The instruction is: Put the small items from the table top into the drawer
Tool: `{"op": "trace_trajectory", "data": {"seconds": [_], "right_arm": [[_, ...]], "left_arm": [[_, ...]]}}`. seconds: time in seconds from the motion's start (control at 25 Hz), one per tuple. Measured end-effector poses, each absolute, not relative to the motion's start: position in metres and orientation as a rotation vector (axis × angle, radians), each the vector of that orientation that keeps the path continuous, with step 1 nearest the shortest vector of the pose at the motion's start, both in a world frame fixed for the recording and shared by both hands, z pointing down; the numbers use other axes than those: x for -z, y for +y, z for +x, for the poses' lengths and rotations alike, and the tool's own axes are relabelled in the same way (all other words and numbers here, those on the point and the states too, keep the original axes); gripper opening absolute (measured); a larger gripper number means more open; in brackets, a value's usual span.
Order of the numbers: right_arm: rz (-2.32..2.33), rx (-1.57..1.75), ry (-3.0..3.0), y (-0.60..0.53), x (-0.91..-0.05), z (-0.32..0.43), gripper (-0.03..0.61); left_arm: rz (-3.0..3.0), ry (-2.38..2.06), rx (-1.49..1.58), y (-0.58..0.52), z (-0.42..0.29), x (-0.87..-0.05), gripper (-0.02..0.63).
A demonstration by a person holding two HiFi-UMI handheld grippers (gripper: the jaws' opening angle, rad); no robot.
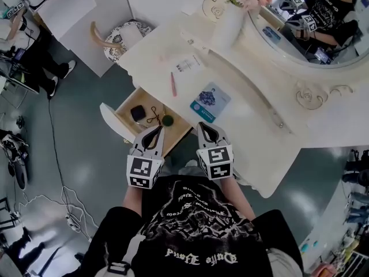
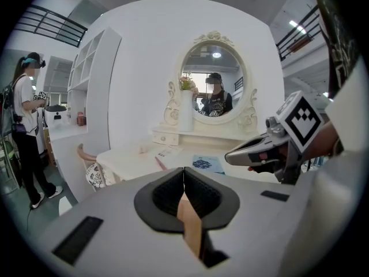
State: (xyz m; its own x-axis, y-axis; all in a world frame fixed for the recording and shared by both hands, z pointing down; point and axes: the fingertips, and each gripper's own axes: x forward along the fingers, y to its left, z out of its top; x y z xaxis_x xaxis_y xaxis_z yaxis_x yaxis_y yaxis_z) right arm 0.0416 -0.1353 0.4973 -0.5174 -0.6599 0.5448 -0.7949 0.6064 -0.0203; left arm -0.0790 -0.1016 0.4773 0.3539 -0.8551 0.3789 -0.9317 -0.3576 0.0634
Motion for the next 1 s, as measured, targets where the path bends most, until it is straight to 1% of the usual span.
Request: {"op": "trace_trajectory", "data": {"seconds": [1.0], "right_arm": [[1.171,-0.295,-2.338,-0.136,-0.494,0.063,0.009]], "left_arm": [[2.338,-1.618,-0.418,-0.096,-0.071,-0.478,0.015]]}}
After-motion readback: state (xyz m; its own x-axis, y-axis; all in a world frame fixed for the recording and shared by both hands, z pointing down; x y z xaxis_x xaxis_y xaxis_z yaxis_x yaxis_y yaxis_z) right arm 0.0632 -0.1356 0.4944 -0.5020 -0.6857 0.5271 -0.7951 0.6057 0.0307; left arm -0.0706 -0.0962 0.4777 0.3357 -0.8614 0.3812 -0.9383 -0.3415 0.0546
